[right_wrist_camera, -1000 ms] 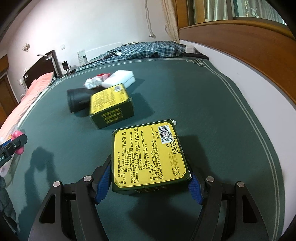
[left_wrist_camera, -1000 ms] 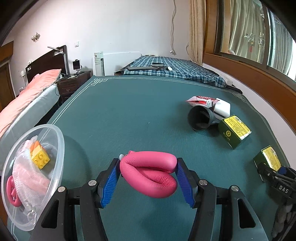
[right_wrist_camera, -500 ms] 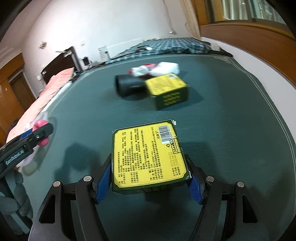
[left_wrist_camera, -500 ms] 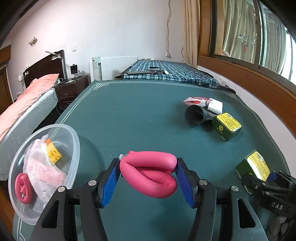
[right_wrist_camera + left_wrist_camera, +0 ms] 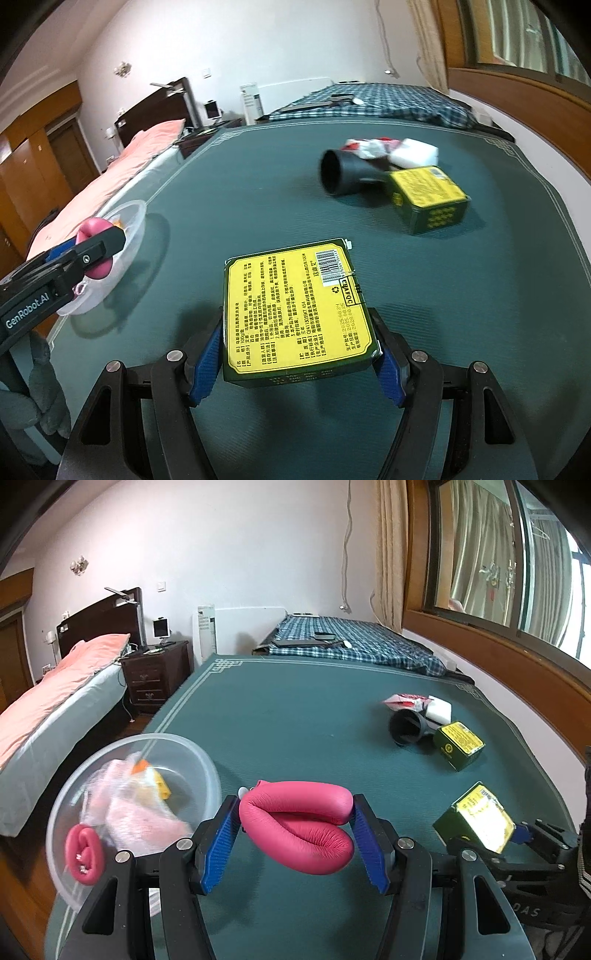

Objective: Organize objects
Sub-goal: 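Carry the pink curler and yellow-labelled box over the clear bowl with both grippers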

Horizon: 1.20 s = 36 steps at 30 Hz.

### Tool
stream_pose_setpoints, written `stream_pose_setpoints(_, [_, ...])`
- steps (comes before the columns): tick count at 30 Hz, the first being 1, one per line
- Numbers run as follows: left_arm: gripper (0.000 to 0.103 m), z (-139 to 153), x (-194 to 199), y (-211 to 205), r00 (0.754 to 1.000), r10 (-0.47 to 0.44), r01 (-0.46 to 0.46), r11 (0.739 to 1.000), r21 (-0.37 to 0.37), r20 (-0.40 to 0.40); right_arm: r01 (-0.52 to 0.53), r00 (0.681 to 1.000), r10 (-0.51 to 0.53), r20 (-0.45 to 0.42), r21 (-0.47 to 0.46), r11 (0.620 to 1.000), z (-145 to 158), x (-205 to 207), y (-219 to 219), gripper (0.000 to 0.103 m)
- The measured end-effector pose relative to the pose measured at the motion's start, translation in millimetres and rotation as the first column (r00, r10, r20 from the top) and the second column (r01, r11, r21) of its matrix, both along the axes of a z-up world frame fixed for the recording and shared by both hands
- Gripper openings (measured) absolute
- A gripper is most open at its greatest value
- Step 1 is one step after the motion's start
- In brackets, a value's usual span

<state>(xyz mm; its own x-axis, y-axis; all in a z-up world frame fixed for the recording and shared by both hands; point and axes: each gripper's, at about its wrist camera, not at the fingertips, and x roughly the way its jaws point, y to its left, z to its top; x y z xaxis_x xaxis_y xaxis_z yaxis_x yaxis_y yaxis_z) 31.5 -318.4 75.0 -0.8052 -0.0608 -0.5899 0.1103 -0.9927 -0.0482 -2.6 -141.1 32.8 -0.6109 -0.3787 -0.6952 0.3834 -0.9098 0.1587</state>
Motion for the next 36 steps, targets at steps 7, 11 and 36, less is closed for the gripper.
stream_pose_setpoints(7, [0.063,7.9,12.9,-19.7,0.999,0.034,-0.035,0.999,-0.005,-0.029,-0.056,0.998,0.056,-0.018,-0.009,0.998,7.3,5.4,-27.2,0.071])
stream_pose_setpoints(11, [0.063,10.4,17.2,-26.6,0.998,0.047,-0.048,0.999,-0.007,-0.039,-0.082,0.996,0.081,-0.028,-0.015,0.997,12.3,6.7,-38.7,0.071])
stream_pose_setpoints(36, [0.063,13.1,30.2,-102.0,0.966,0.253,-0.254,0.967,-0.015,-0.059,-0.226,0.972,0.220,-0.078,-0.074,0.971,31.3,0.2,-106.9,0.071])
